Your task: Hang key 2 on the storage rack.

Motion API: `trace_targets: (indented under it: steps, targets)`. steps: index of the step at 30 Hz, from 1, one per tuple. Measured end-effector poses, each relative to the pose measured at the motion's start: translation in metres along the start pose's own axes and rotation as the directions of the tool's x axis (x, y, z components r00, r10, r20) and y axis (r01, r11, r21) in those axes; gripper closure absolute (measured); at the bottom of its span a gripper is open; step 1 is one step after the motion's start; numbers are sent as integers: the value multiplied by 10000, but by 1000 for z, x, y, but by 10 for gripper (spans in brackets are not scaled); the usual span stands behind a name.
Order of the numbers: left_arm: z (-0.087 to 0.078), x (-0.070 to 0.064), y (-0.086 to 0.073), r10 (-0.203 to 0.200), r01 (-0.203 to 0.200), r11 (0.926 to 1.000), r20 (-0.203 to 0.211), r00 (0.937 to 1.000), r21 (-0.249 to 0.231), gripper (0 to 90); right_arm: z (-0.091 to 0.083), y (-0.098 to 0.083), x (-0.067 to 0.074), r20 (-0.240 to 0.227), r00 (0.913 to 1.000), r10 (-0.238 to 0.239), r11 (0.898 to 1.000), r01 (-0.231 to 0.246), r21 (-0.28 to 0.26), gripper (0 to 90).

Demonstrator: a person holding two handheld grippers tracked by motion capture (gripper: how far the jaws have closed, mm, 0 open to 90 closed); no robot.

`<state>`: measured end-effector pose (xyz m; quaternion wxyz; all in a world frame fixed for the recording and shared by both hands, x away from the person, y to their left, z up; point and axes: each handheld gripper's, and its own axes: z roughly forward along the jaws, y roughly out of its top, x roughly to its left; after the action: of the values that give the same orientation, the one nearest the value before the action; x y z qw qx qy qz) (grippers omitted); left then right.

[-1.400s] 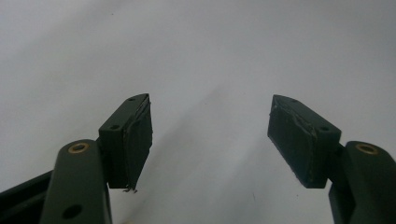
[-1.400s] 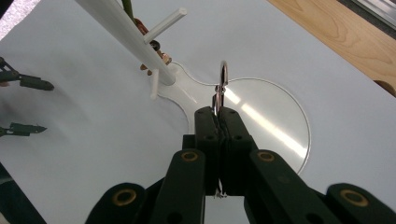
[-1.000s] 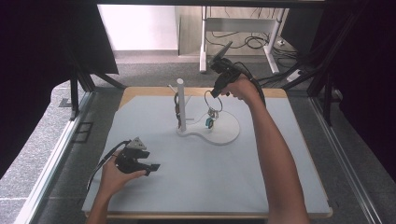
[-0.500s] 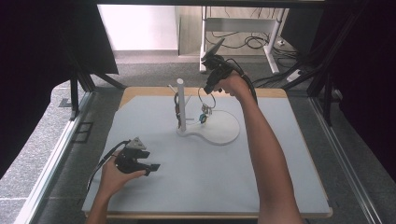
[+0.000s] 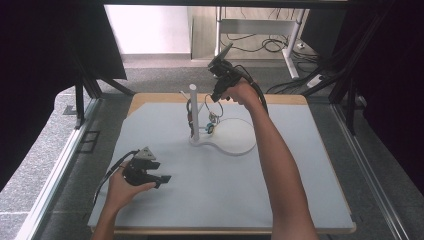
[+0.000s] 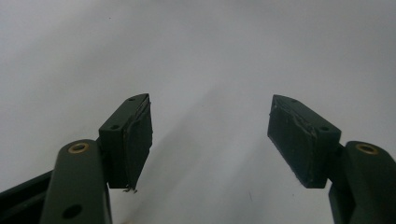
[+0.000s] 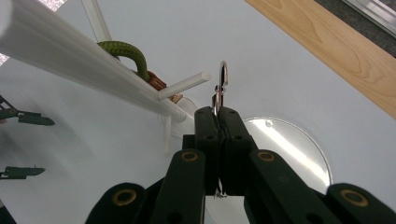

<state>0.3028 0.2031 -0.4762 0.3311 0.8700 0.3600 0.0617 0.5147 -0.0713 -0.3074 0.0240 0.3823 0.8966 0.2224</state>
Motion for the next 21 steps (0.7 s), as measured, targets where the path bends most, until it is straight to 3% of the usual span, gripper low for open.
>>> trace_targets:
  steps: [21]
  targets:
    - [1, 0, 0, 79, -79, 9999, -58, 10000, 92, 312, 17, -4, 11, -461, 9985, -287, 9996, 284, -67, 878]
